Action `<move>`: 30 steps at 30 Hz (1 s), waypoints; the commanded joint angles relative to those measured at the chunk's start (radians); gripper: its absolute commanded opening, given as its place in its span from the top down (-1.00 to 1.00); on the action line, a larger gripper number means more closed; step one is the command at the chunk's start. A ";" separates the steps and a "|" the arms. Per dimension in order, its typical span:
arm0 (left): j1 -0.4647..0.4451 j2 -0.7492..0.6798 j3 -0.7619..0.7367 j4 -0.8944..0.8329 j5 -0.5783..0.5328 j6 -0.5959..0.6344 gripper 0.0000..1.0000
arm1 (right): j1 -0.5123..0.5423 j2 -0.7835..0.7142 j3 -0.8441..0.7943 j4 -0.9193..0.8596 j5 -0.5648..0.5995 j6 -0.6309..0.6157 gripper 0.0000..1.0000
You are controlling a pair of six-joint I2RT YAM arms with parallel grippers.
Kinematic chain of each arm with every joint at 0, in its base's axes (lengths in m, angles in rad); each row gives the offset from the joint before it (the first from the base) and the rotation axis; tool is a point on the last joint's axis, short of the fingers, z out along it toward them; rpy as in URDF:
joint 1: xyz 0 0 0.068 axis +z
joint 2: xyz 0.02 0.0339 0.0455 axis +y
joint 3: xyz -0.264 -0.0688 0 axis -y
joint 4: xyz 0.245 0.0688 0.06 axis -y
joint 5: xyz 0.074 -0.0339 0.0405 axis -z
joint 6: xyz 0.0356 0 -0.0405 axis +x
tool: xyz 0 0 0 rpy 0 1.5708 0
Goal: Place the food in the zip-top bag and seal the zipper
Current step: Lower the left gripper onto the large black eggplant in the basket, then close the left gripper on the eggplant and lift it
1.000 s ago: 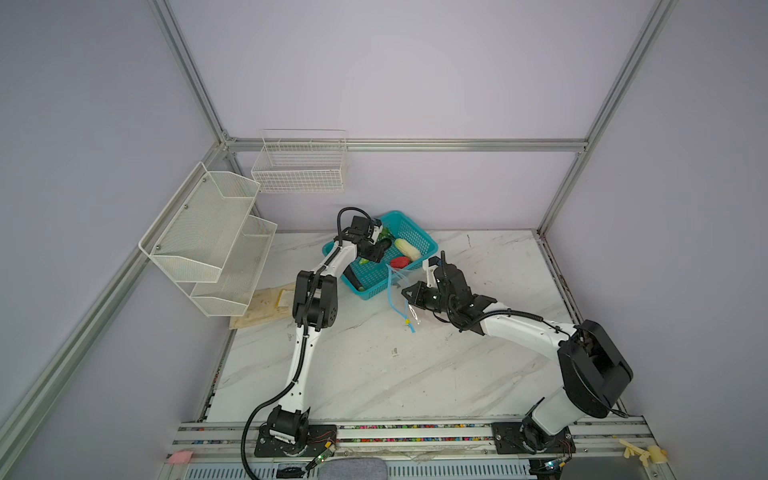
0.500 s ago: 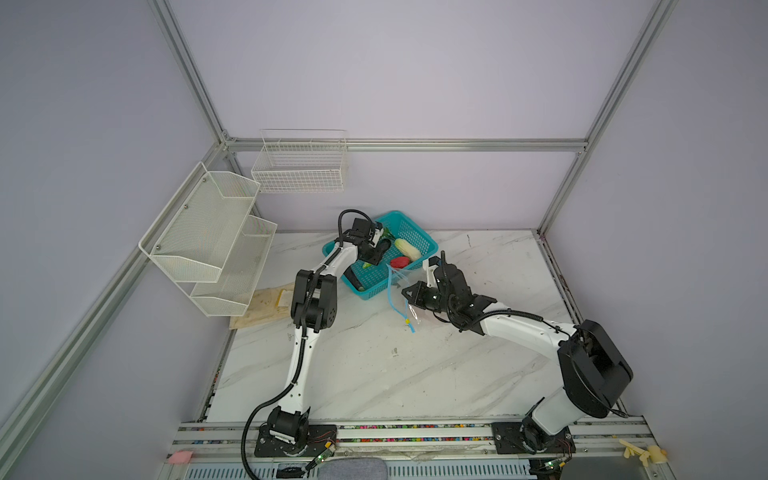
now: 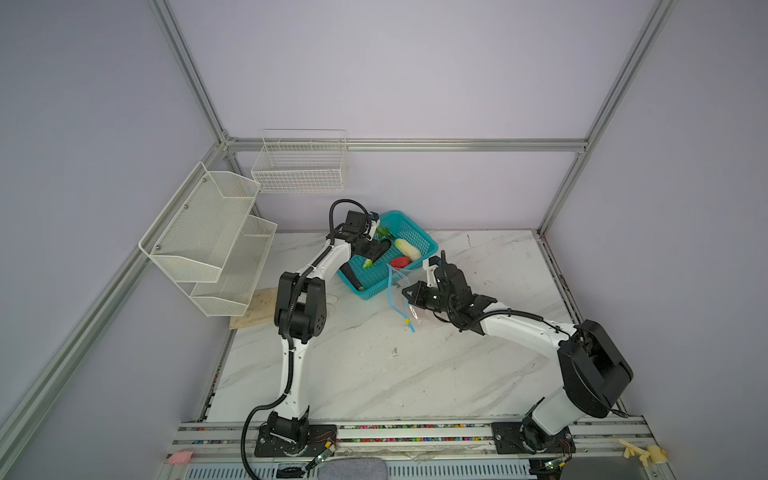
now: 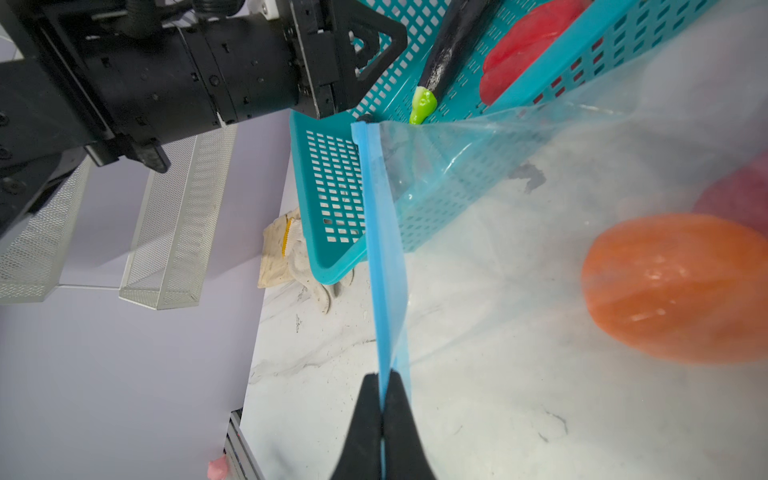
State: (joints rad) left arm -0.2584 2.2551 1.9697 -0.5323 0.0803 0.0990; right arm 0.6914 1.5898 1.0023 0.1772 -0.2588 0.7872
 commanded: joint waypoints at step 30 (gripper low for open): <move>0.022 0.189 0.265 -0.109 0.078 0.091 0.26 | -0.007 0.004 0.039 0.033 0.001 -0.001 1.00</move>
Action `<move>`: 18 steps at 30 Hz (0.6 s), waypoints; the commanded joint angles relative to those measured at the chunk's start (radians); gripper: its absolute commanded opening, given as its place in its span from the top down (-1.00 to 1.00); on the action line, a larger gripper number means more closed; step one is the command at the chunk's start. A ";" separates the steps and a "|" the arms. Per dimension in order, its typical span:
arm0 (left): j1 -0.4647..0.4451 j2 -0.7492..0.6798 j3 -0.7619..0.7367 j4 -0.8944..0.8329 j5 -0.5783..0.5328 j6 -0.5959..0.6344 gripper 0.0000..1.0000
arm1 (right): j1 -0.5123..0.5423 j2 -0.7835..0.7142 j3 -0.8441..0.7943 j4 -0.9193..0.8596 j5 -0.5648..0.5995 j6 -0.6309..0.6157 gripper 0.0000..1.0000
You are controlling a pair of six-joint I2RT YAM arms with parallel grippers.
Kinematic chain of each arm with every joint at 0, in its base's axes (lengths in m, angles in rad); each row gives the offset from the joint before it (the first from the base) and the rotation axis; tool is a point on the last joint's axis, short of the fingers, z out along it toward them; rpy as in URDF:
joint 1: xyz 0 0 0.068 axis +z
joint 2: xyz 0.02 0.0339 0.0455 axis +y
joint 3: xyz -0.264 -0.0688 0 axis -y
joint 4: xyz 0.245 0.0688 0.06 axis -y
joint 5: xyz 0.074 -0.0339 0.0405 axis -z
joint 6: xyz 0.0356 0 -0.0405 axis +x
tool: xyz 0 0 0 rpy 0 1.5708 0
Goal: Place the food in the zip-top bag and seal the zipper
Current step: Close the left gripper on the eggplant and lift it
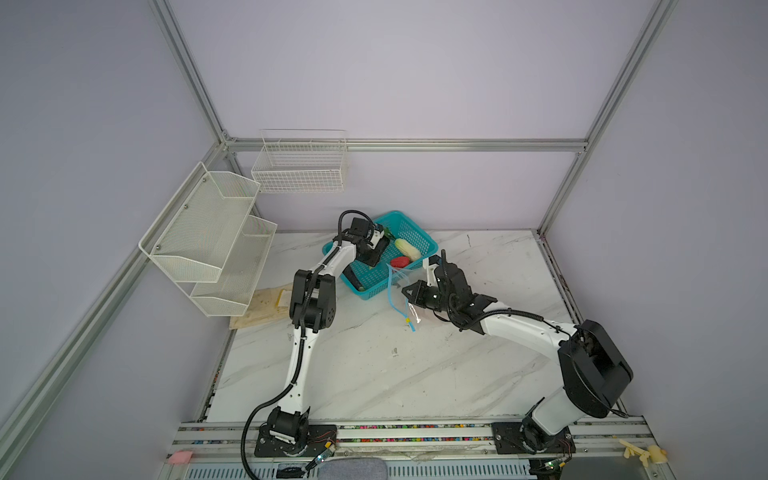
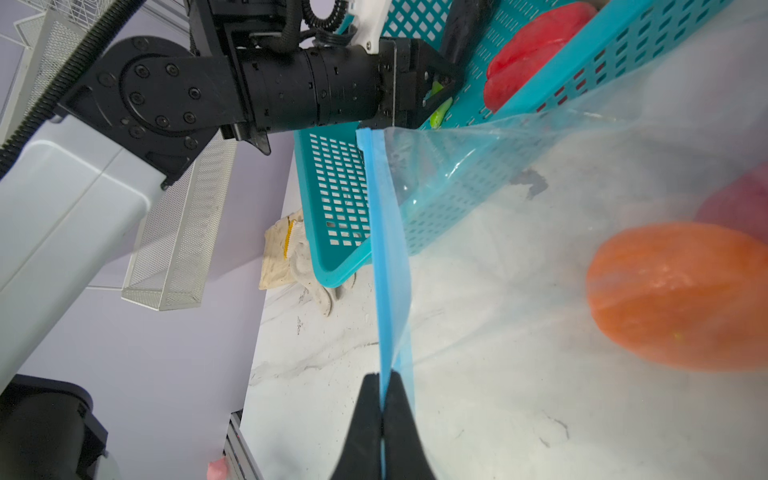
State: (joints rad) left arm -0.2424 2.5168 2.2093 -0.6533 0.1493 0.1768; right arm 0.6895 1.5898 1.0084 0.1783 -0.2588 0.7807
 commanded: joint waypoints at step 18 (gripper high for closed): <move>0.005 -0.298 -0.216 0.030 -0.040 -0.011 0.39 | -0.011 -0.015 0.008 0.039 0.013 -0.012 1.00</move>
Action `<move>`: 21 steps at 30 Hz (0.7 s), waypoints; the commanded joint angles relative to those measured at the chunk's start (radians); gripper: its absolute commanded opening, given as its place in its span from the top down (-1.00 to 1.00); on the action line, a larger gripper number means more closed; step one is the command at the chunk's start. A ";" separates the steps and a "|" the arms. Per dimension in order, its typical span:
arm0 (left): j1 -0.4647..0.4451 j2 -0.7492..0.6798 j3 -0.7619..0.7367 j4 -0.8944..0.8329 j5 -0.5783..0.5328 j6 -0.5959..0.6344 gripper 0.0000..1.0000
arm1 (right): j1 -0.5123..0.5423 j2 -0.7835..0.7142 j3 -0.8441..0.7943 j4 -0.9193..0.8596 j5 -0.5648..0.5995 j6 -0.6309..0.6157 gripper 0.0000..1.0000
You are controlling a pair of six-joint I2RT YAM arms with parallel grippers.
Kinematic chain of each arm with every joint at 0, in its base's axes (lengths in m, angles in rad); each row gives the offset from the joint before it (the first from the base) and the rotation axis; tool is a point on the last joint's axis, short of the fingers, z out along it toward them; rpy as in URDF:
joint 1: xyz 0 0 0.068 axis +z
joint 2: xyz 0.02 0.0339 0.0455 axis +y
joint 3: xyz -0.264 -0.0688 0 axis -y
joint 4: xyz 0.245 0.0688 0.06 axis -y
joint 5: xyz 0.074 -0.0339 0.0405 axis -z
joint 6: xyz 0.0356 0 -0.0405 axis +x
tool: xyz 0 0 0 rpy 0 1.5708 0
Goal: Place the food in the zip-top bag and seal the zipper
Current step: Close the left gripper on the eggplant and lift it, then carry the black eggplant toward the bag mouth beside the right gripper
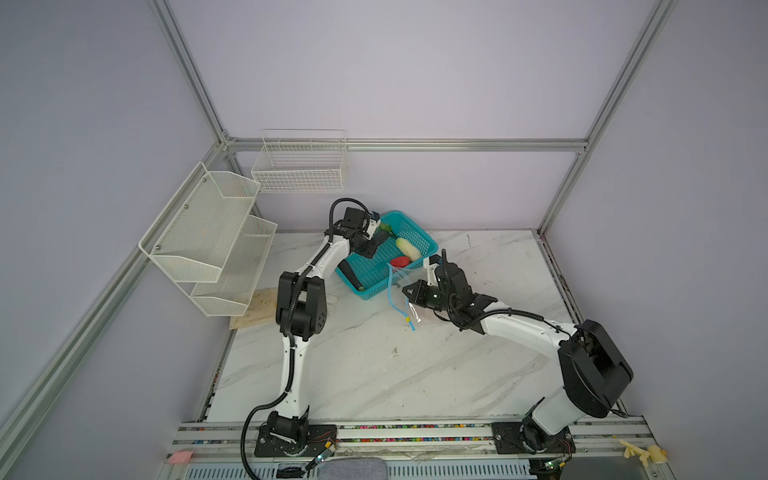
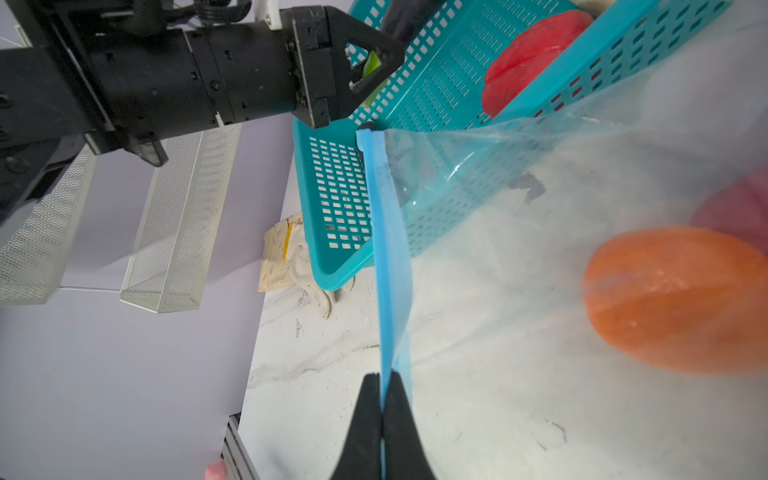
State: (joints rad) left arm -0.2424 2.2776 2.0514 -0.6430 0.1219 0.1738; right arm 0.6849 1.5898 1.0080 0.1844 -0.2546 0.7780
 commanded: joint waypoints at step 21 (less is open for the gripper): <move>-0.005 -0.395 -0.377 -0.085 -0.068 -0.086 0.48 | -0.018 -0.004 0.009 0.058 -0.005 -0.020 1.00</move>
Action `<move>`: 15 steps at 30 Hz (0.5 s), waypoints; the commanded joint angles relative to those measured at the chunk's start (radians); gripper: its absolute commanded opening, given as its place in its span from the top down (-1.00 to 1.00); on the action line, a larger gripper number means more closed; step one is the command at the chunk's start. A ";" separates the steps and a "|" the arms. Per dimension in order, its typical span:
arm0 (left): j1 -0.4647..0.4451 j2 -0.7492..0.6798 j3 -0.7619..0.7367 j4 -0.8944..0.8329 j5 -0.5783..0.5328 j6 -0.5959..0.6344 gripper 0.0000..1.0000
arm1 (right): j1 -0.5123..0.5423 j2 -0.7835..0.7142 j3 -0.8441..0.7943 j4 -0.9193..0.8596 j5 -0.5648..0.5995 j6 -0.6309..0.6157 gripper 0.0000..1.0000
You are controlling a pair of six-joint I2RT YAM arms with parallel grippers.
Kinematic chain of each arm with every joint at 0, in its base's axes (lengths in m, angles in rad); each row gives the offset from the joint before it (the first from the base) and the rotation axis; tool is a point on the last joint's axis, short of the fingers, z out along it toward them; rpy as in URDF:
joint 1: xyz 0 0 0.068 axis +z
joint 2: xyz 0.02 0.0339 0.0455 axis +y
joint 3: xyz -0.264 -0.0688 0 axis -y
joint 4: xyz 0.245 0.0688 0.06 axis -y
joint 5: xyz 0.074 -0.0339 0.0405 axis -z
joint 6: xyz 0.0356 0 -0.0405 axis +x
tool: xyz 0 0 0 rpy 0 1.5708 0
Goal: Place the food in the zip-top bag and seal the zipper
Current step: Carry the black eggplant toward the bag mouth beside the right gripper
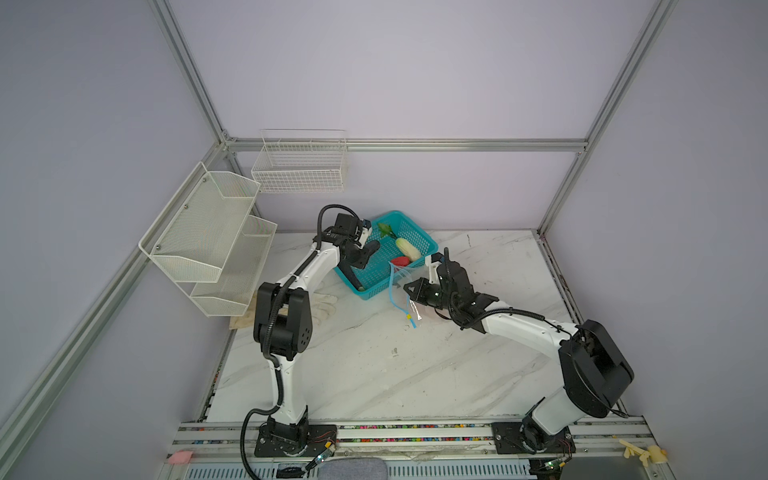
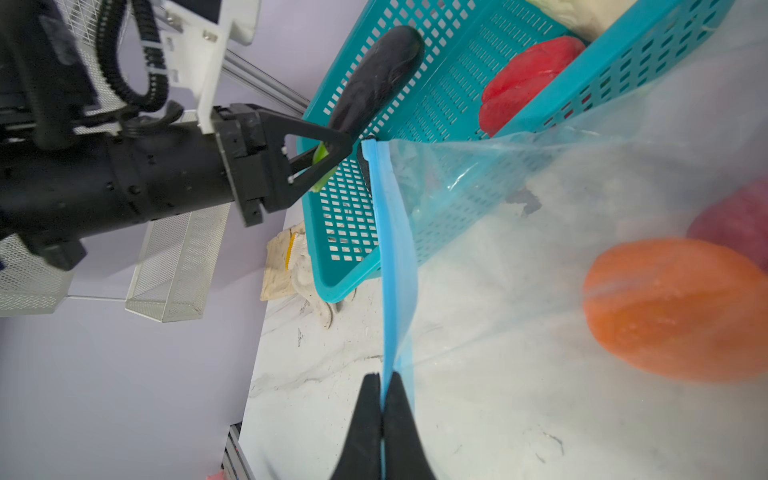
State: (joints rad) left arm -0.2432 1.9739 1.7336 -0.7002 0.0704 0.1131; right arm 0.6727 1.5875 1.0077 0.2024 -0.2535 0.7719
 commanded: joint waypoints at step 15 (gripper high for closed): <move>-0.083 -0.389 -0.175 -0.288 -0.118 -0.097 0.50 | -0.005 0.009 0.004 0.040 -0.009 -0.019 1.00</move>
State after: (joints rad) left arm -0.3061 1.6379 1.5963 -0.9176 -0.0193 0.0399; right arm 0.6727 1.5883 1.0077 0.2066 -0.2558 0.7616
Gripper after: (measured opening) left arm 0.271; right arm 0.044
